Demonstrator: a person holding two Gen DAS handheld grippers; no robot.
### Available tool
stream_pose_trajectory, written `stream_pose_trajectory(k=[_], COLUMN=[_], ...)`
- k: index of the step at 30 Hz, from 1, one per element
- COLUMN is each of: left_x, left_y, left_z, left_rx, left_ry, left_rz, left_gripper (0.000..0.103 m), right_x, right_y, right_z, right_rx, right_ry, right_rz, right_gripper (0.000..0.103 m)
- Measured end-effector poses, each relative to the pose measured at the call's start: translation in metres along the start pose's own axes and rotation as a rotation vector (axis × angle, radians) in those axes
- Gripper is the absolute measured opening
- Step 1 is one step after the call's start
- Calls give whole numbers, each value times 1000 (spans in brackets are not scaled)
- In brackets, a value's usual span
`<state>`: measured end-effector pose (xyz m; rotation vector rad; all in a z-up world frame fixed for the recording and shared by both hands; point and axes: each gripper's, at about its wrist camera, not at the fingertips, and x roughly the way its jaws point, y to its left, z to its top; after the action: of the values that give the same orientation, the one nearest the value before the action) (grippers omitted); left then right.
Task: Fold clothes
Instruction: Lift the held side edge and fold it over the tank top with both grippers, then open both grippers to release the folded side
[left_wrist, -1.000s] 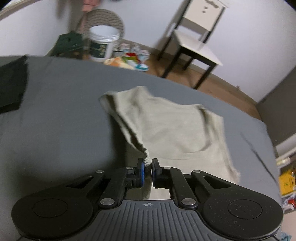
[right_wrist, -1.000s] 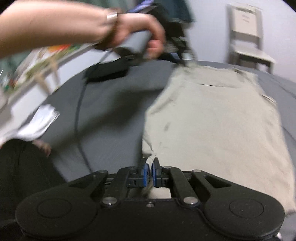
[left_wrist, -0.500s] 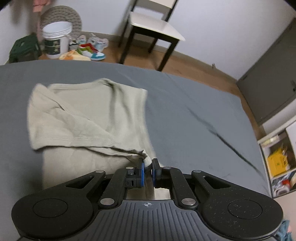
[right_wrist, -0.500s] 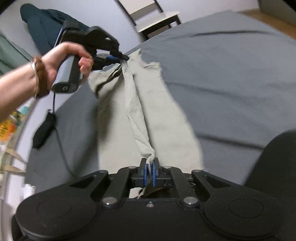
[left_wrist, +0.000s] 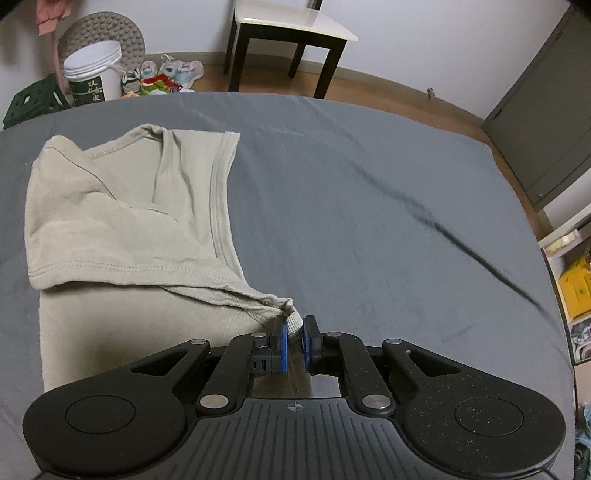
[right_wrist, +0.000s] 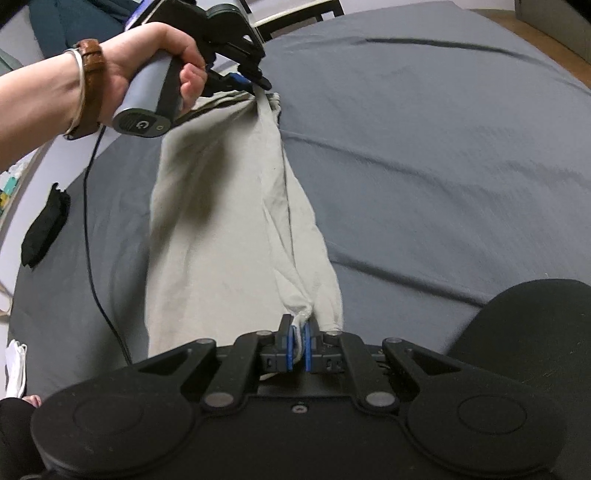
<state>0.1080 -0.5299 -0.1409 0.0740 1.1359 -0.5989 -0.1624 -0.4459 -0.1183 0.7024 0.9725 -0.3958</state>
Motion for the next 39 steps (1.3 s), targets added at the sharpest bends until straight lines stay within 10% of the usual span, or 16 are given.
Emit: stream_pose_trajectory(k=[15,21,26,28,39], left_x=[-62,-151,-195,-206,-199], left_y=[31,81,133,145,116], left_z=[14,-68,-174,-210,-283], left_rx=[108,324,292,252,526], left_ry=[-43,-144,-192,-227,-191], left_rz=[-136,-202,-186,-187,-88], left_gripper=[8,15,73,82,83], right_x=[-1,-4,-30,-36,-19], right_y=[-13,-4,-9,-14,14], right_z=[0,-1,3,12,24], right_rx=[99,69,103,93,-168], right_ry=[9,-25,-159,-163,35], right_rz=[-25,-87,-8,31,38], right_gripper=[10,29,48,49,36])
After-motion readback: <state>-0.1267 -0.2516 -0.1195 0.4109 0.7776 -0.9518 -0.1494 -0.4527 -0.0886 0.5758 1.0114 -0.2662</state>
